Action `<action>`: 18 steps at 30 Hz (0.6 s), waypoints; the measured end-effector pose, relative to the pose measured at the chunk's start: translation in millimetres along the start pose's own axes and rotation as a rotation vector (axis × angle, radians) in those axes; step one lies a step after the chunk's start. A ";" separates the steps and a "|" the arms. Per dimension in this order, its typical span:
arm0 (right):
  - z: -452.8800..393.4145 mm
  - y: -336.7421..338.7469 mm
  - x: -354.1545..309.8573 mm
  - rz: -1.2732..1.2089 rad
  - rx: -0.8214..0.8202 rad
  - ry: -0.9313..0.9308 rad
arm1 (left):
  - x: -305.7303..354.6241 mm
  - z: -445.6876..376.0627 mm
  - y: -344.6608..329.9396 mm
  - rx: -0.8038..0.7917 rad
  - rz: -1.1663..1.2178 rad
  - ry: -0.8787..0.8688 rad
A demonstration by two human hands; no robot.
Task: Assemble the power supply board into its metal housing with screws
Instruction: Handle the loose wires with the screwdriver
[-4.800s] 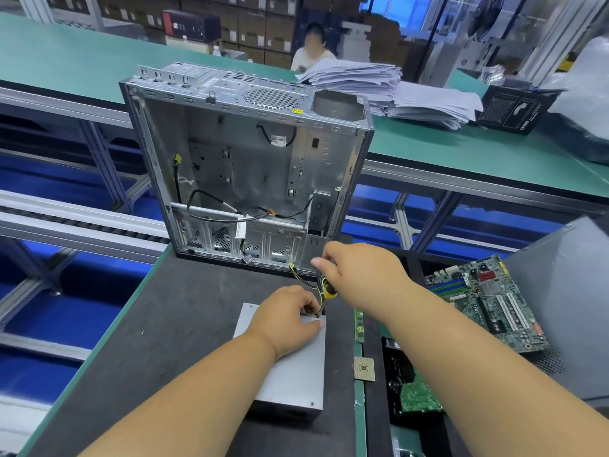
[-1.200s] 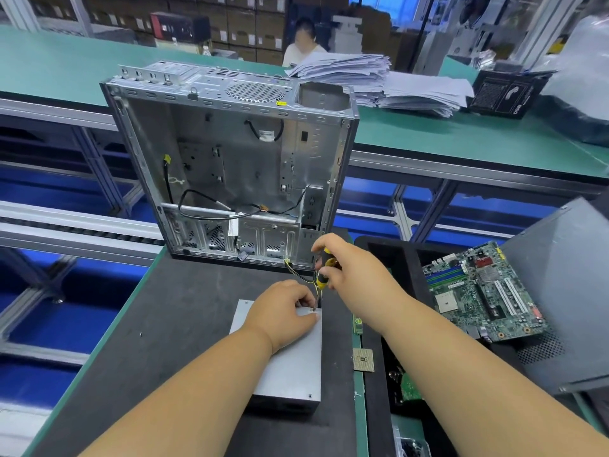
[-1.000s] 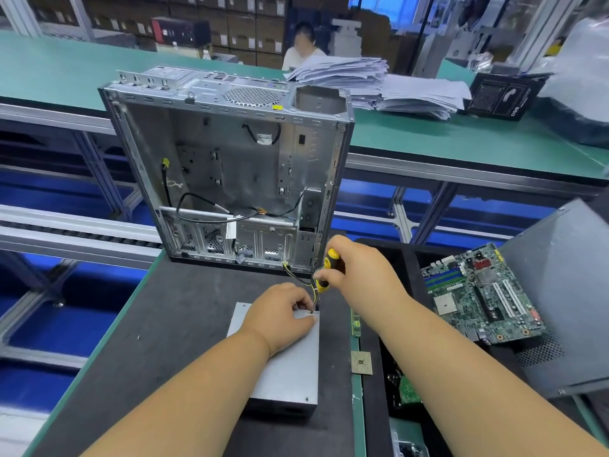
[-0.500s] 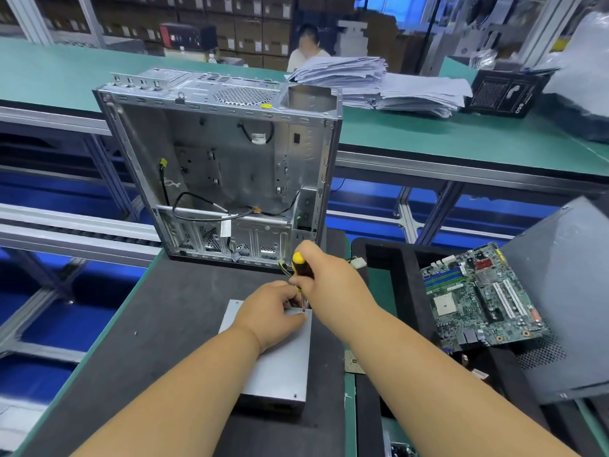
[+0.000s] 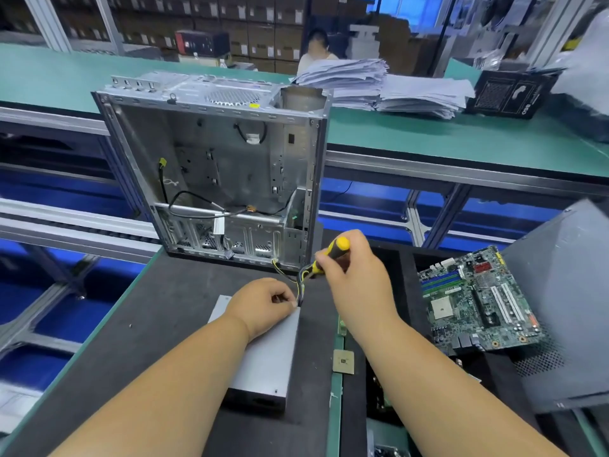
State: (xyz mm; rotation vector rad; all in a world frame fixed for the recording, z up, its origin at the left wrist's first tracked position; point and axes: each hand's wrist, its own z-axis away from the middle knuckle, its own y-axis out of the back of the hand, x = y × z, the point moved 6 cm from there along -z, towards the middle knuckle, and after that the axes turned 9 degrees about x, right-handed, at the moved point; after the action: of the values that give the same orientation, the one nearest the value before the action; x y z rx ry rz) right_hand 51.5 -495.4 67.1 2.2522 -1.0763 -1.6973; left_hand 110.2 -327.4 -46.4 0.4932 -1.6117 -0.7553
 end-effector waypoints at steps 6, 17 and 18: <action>2.2 18.2 13.5 -0.071 0.030 -0.047 | 3.6 -2.9 -6.9 -0.050 0.020 0.056; 8.2 15.8 -4.3 -0.069 0.084 -0.042 | 2.3 -2.9 -4.8 -0.125 0.004 0.065; 9.6 13.4 -8.0 -0.064 0.088 -0.043 | 2.1 -3.5 -5.3 -0.126 0.002 0.070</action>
State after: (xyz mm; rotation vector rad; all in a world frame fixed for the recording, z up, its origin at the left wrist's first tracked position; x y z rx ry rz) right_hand 36.0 -497.6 76.5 2.3371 -1.1204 -1.7635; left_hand 112.8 -333.2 -48.5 0.4223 -1.4899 -0.8236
